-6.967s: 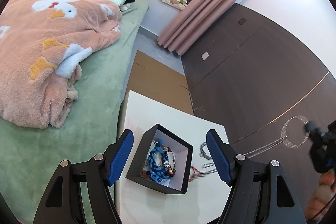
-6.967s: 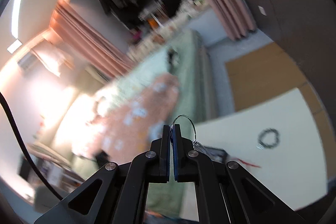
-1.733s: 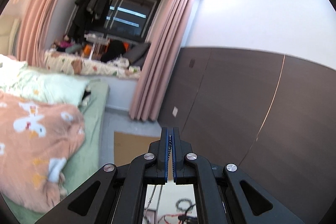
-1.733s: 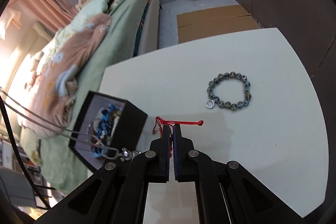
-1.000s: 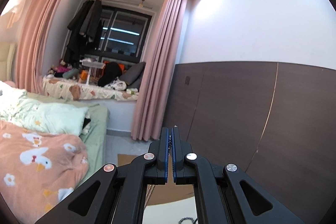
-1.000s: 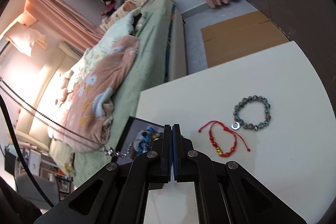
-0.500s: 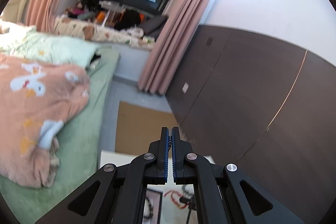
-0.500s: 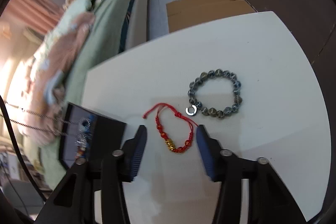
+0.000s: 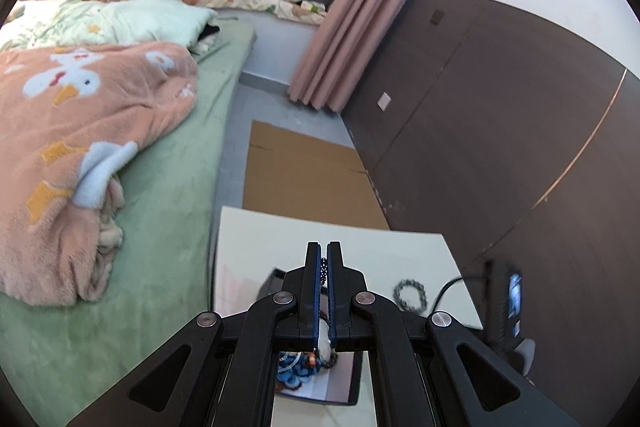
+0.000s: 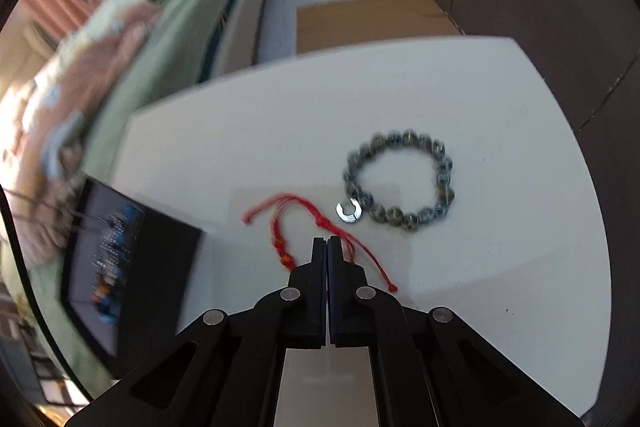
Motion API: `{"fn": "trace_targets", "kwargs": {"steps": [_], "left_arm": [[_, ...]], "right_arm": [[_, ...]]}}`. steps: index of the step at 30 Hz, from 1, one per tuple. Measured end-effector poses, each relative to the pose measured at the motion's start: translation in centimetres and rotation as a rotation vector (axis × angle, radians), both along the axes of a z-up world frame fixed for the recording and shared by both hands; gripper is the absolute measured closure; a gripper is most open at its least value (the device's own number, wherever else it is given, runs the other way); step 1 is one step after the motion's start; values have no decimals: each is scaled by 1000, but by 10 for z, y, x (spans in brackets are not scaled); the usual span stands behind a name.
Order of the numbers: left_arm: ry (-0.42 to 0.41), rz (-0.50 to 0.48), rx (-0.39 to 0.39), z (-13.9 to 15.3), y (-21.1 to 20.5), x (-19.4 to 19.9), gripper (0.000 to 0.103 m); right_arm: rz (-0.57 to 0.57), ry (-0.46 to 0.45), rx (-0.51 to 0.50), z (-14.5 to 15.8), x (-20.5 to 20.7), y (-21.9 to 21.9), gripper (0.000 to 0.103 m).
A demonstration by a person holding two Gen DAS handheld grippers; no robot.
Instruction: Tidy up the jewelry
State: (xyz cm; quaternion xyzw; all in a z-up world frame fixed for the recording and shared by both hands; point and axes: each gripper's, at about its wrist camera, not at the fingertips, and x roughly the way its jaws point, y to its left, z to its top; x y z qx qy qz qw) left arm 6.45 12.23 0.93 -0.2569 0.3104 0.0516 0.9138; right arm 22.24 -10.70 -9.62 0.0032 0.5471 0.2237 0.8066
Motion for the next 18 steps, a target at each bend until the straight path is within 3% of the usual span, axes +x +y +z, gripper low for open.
{"fn": "trace_targets", "kwargs": {"steps": [5,7,9,10,15,16,18], "left_arm": [[79,-50,-2,-12,-8,12,98],[159,-53,18,-23,-11,17,78],[214,-53,23,-35,-14,20,26],[221,-42,18,-40,-13,20,20],[238,2,36,-43,-8,14,19],[240,8,31,-44,-6,12,19],[239,15,15,-44,-3,10,19]], "right_arm": [[-30,-51,161,31,-7,-15,101],[-27,-63,247,43,-13,-20,101],[-14,-72,312,52,-15,-17,101],[-7,-75,338,56,-16,-16,101],[-5,-48,299,49,-18,-12,101],[-12,-13,269,40,-15,-15,96],[-34,61,216,17,-7,-18,74]]}}
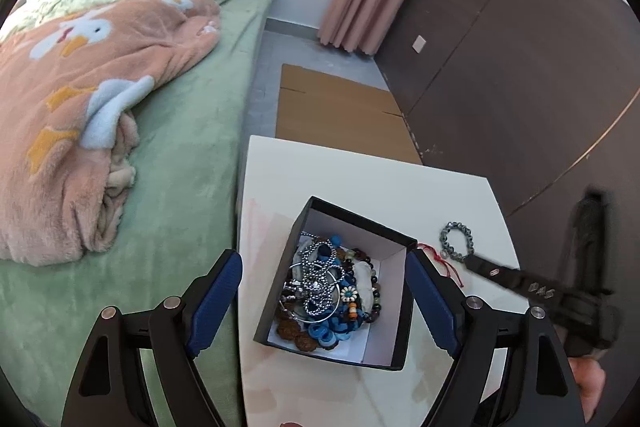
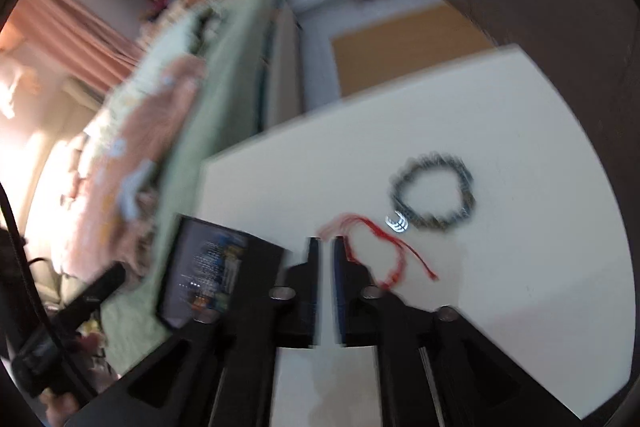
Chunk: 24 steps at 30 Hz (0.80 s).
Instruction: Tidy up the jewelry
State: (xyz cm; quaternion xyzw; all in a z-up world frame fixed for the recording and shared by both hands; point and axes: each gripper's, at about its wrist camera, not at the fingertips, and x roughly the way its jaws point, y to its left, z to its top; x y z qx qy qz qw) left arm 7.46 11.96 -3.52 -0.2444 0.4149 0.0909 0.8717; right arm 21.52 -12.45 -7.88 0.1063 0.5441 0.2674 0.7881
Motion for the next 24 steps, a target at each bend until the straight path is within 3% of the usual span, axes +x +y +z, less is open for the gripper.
{"fn": "trace_targets", "kwargs": {"steps": [1,7,11,12,16,19,24], "left_arm": [[-2,3,-3,0,1,0,19],[-15,7,-20,3,4,-2,19],[-17,2,-8,5,5,-3,19],[-17,1,-3,5,5,-4,19],[-28,0,16,8,8,-9,19],[-50,8,36,9,8,-12,0],[-46,4,55,3,6,-13,0]], "right_arm": [[1,12,-15,-8,2,0,66],[73,-17,-66,-16,0,19,66],[124,-30,-166,-29,-3,41,67],[140,-36,-217,-35,-5,48,68],[201,-134,-414,-32,-21,67,90],[207,-123,-401,-26,-20,66,95],[127,-114,-305,-4,-9,38,95]]}}
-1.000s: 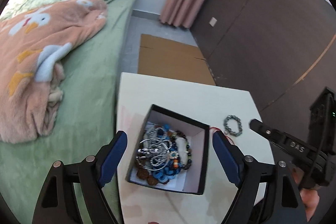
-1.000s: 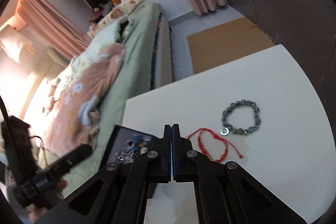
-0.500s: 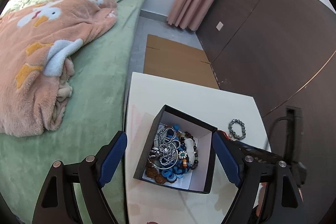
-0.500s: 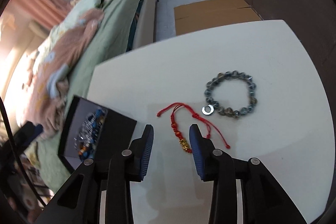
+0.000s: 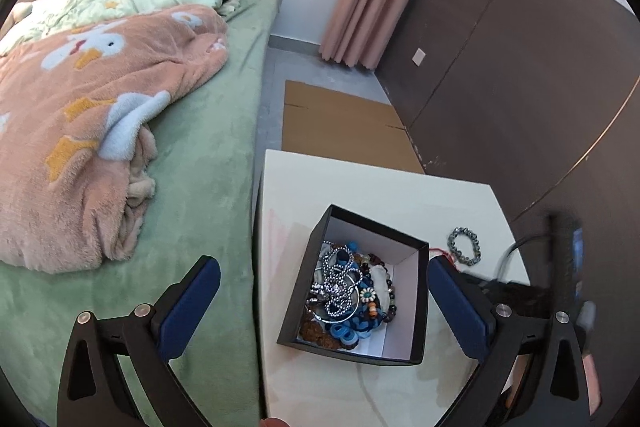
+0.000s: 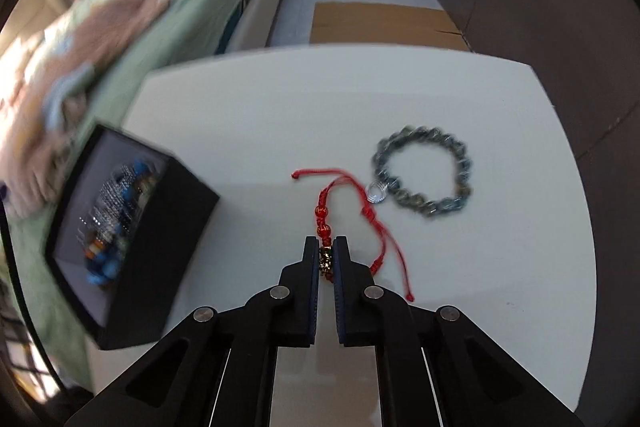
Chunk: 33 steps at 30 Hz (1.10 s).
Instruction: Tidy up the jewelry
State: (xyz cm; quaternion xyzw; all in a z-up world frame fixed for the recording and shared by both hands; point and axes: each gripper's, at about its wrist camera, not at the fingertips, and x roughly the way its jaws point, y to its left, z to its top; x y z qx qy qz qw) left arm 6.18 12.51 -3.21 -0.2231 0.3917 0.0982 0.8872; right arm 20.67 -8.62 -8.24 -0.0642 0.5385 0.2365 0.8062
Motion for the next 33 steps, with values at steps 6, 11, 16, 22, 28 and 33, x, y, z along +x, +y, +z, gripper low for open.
{"fn": "trace_targets", "kwargs": {"steps": [6,11,16,22,28,33], "left_arm": [[-46,29,-8,3,2,-4,0],[-107,30,-15,12,3,-7,0],[-189,97,-19,26,21,-19,0],[-196,122,-80,28,38,-24,0],[-215,82,-99,34,25,-18,0],[-178,21,-90,34,2,-3,0]], "right_arm": [[-36,-41,292,42,-5,-23,95],[46,-55,495,69,-22,-21,95],[137,-35,613,72,-49,2,95],[78,83,636,45,-40,3,37],[4,67,627,43,-32,-27,35],[-36,37,562,44,-26,-47,34]]}}
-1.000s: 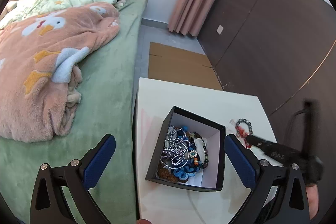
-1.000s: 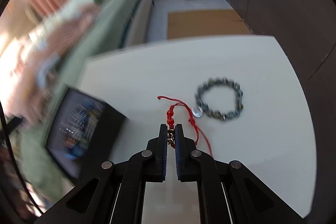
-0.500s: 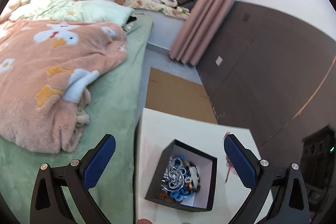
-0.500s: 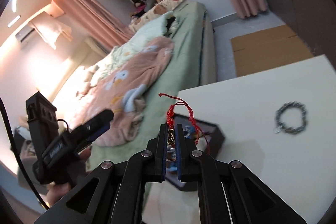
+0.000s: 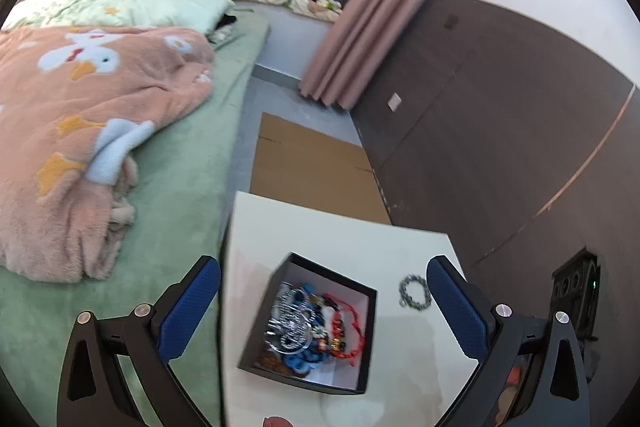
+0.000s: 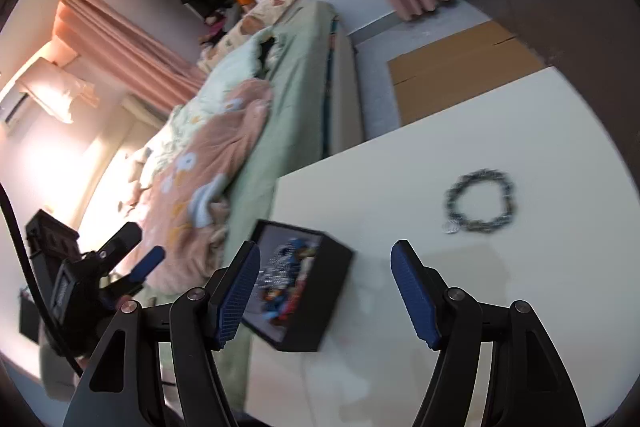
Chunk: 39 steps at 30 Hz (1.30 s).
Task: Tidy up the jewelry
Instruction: 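Lower the red string bracelet into the black box and open the right gripper, then move the left gripper to the silver ring of the grey bead bracelet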
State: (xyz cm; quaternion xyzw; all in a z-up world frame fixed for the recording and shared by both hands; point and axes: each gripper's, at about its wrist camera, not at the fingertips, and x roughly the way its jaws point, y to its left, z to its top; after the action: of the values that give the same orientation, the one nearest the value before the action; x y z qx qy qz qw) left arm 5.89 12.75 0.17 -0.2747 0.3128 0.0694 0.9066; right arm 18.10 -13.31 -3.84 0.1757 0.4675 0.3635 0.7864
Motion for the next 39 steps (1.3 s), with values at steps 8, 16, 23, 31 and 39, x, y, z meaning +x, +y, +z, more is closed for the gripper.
{"fn": "trace_targets", "kwargs": {"steps": [8,16,23,31,39], "left_arm": [[10,-69,49,4,-41,19,0],[19,-178,40,-7,-80,48,10],[70,-279,81,-23,-111,74,20],[155,-380,146,-51,-143,106,37],[221,-449,188,-80,-170,124,48]], "right_arm": [[-118,7,-114,-3,21,-32,34],[-224,30,-215,-8,35,-63,34],[-269,77,-209,-12,51,-90,34],[-296,149,-231,-25,76,-104,34],[-327,199,-225,-36,93,-111,34]]}}
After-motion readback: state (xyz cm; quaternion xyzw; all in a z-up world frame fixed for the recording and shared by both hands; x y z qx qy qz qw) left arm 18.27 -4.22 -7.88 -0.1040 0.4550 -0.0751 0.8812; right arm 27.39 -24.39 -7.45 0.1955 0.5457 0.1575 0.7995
